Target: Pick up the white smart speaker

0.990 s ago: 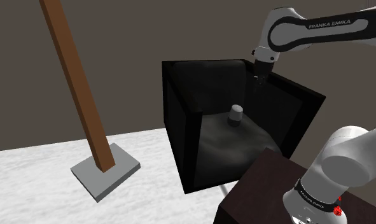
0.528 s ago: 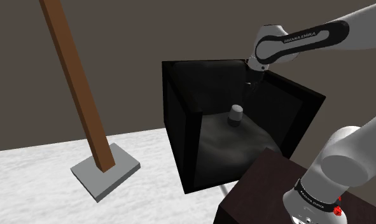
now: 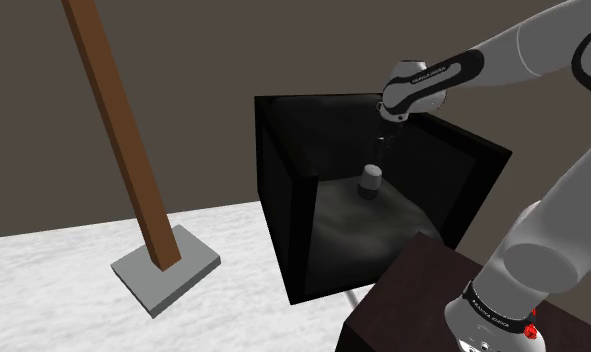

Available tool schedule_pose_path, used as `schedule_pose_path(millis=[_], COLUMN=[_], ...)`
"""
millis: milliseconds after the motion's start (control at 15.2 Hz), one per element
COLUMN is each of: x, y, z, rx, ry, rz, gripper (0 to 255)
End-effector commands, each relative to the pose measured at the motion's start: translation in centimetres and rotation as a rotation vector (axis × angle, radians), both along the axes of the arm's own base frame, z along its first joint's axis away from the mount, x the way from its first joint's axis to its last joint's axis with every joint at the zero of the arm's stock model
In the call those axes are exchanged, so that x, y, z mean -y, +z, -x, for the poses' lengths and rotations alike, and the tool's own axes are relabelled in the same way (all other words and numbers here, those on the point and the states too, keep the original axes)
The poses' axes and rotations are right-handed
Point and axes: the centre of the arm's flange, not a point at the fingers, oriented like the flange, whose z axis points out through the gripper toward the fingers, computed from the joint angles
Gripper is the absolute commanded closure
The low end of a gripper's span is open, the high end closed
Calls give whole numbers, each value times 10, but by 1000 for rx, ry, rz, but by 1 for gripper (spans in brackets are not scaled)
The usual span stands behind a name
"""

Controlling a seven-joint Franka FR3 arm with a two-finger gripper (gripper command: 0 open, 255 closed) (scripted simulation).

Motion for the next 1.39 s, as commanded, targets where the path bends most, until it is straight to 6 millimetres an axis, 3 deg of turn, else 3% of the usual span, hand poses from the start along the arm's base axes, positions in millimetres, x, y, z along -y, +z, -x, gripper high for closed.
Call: schedule_pose_path(millis=[0, 726, 1320], x=[17, 105, 107], y=[-18, -97, -139], z=[-11, -84, -85], rx=[7, 42, 43], ry=[6, 32, 32], rz=[8, 41, 41], gripper=[0, 0, 0])
